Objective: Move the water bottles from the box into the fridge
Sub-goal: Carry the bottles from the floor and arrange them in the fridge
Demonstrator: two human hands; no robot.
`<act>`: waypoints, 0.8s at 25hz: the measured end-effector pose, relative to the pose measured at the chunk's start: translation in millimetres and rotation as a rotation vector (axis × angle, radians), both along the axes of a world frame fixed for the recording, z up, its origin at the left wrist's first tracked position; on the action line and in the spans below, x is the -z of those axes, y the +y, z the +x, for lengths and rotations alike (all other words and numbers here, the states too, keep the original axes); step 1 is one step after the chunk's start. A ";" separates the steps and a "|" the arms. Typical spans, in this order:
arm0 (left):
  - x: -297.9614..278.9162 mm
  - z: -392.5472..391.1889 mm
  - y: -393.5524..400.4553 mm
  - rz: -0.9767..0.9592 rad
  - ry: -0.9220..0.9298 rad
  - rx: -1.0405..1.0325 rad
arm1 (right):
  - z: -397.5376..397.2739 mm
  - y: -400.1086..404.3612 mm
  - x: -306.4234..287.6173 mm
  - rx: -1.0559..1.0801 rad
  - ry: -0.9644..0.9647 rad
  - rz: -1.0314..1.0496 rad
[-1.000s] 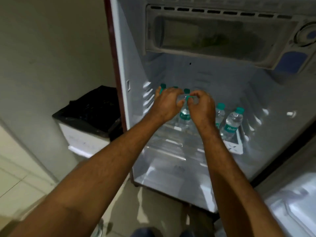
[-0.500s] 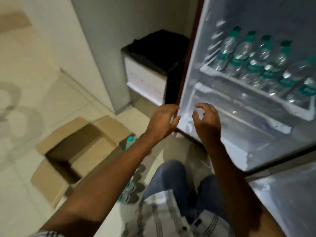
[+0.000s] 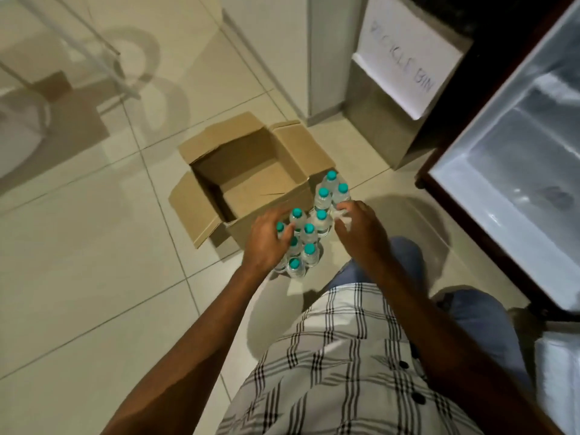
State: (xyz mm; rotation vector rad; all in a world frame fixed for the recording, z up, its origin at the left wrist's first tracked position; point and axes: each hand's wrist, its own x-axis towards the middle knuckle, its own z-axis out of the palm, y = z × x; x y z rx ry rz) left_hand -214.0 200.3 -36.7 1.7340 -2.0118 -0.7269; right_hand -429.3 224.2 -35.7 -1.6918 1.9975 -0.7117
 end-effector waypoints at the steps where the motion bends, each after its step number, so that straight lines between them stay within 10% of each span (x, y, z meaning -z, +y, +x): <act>1: 5.8 14.3 7.0 0.014 0.005 -0.043 | 9.3 0.9 6.9 -0.051 0.013 0.014; 20: 75.5 75.6 49.0 0.344 0.108 -0.387 | 133.5 -12.2 56.4 -0.648 0.408 0.428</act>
